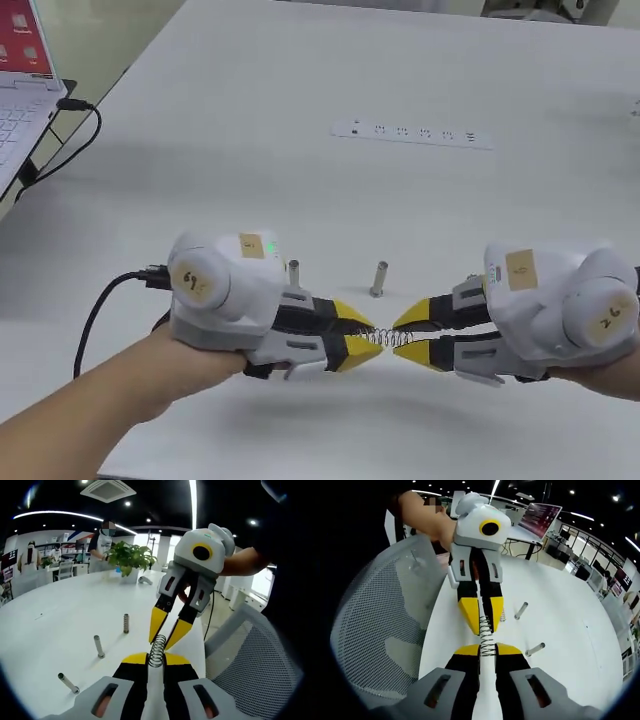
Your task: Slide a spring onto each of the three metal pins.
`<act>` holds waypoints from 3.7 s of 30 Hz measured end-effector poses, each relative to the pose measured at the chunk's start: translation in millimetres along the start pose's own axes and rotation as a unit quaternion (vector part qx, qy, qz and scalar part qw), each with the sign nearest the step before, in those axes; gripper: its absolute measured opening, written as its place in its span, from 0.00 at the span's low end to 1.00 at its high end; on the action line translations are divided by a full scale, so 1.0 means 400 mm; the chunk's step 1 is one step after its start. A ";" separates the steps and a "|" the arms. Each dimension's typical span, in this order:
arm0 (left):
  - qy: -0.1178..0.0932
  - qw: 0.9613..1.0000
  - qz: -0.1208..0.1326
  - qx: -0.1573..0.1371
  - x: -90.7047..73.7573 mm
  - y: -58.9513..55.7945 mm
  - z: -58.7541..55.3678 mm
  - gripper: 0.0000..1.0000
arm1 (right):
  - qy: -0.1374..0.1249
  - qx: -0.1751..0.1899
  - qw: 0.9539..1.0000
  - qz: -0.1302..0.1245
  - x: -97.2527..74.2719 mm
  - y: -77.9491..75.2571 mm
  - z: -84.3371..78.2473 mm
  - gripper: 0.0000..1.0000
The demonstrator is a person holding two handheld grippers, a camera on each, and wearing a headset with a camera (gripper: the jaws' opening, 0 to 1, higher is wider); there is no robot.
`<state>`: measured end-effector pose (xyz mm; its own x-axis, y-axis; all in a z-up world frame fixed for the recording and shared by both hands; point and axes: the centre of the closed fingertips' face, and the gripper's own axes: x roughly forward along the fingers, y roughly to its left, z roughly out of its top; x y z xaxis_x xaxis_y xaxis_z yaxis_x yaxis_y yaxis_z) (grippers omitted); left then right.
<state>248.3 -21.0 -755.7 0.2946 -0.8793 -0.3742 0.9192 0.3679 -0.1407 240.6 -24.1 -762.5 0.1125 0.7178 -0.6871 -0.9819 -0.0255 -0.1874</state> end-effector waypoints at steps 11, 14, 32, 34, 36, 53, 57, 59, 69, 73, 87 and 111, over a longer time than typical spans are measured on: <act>-0.002 1.000 -0.014 0.005 -0.001 -0.017 0.006 0.02 | -0.017 0.029 0.999 0.005 -0.008 0.011 -0.003 0.09; -0.001 1.000 -0.017 0.004 -0.001 -0.022 0.004 0.02 | -0.017 0.040 0.999 0.007 -0.009 0.015 -0.011 0.11; -0.001 1.000 -0.021 -0.007 -0.003 -0.024 0.000 0.02 | -0.022 0.015 1.000 0.002 -0.024 0.010 -0.001 0.07; 0.001 1.000 -0.022 -0.006 -0.003 -0.025 -0.003 0.02 | -0.019 0.004 1.000 0.005 -0.027 0.012 0.004 0.07; 0.002 1.000 -0.023 -0.008 -0.003 -0.026 -0.008 0.02 | -0.017 -0.006 1.000 0.008 -0.030 0.014 0.009 0.07; 0.015 1.000 -0.026 0.000 0.004 -0.035 -0.026 0.02 | -0.099 0.020 0.995 0.027 -0.041 0.025 0.121 0.07; 0.015 0.999 -0.027 0.008 0.010 -0.041 -0.022 0.02 | -0.105 0.015 0.994 0.022 -0.033 0.025 0.136 0.07; 0.015 0.999 -0.028 0.011 0.011 -0.042 -0.020 0.02 | -0.111 0.011 0.994 0.018 -0.030 0.027 0.144 0.07; 0.017 0.999 -0.028 0.014 0.006 -0.041 -0.017 0.02 | -0.128 0.013 0.992 0.004 -0.026 0.025 0.155 0.08; 0.014 0.999 -0.028 0.011 0.006 -0.044 -0.012 0.02 | -0.145 0.046 0.988 0.003 -0.028 0.018 0.162 0.08; -0.008 1.000 -0.023 -0.005 -0.008 -0.037 0.010 0.02 | -0.160 0.105 0.981 -0.012 -0.029 0.007 0.157 0.09; -0.002 1.000 0.019 -0.006 -0.030 0.007 0.004 0.10 | -0.154 0.088 0.983 -0.039 -0.022 -0.024 0.155 0.08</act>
<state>247.8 -9.9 -749.9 0.3313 -0.8657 -0.3752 0.9040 0.4051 -0.1363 239.6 12.8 -711.1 0.1646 0.8902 -0.4249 -0.9862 0.1404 -0.0878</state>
